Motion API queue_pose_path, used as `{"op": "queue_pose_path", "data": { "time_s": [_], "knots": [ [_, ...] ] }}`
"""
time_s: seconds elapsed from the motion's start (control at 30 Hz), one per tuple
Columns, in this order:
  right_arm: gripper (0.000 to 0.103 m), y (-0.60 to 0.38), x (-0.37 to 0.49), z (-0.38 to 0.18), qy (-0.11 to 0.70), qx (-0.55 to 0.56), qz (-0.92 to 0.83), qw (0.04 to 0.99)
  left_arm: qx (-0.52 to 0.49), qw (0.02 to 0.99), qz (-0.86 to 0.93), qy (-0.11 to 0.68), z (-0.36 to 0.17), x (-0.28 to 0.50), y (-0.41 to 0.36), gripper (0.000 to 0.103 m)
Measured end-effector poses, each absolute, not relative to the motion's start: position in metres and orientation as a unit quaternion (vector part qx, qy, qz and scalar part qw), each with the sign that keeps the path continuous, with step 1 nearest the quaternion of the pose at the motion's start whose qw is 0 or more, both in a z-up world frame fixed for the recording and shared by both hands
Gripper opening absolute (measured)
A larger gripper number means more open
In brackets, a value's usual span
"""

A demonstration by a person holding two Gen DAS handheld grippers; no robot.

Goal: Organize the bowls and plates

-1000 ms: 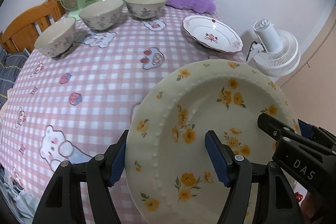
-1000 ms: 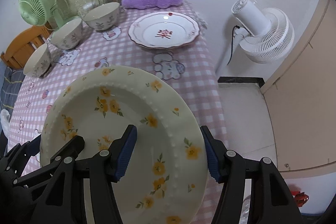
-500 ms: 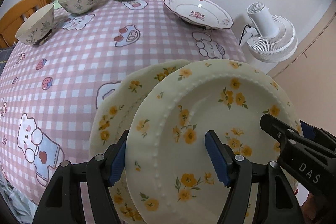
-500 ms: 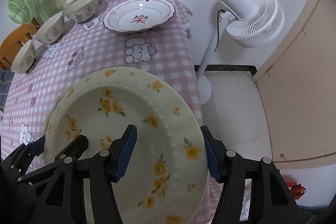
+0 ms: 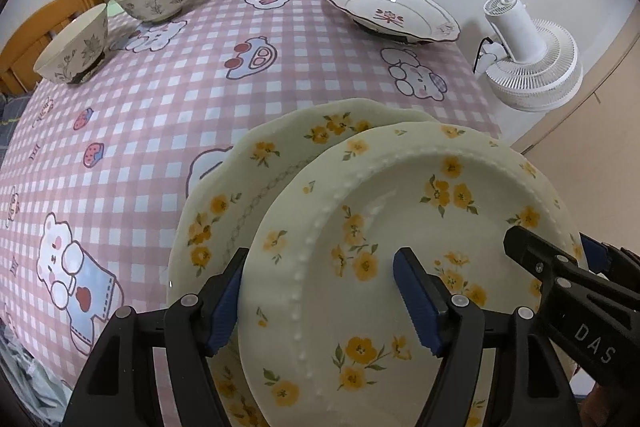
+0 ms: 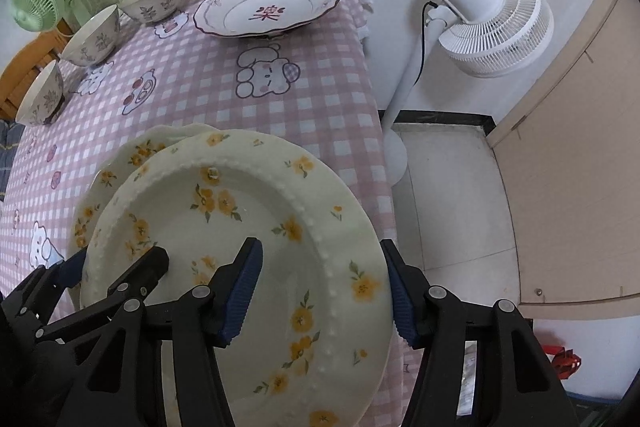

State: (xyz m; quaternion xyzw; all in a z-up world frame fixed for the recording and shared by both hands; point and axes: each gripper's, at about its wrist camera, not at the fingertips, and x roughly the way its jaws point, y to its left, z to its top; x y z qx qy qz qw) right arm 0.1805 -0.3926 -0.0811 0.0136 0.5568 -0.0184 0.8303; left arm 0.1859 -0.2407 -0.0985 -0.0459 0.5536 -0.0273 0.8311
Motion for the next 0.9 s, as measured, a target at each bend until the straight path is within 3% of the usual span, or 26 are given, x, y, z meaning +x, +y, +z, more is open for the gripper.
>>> {"op": "queue_pose_path", "data": {
  "time_s": [0.1,0.4,0.53,0.9],
  "knots": [
    [0.056,-0.393,0.181,-0.086,0.563,0.014,-0.020,0.826,-0.035,0.832,-0.018,0.553,-0.097,0.187,-0.240,0.076],
    [0.055,-0.390,0.174,-0.079,0.551,-0.005,-0.028,0.834,-0.003,0.831,-0.017,0.556,-0.094,0.185,-0.240,0.083],
    [0.038,-0.386,0.173,-0.078,0.550,-0.012,-0.016,0.835,0.004,0.842,-0.018,0.539,-0.082,0.182,-0.239,0.085],
    [0.038,-0.373,0.181,-0.085,0.559,-0.028,-0.003,0.829,0.004,0.843,-0.015,0.537,-0.076,0.178,-0.235,0.086]
  ]
}}
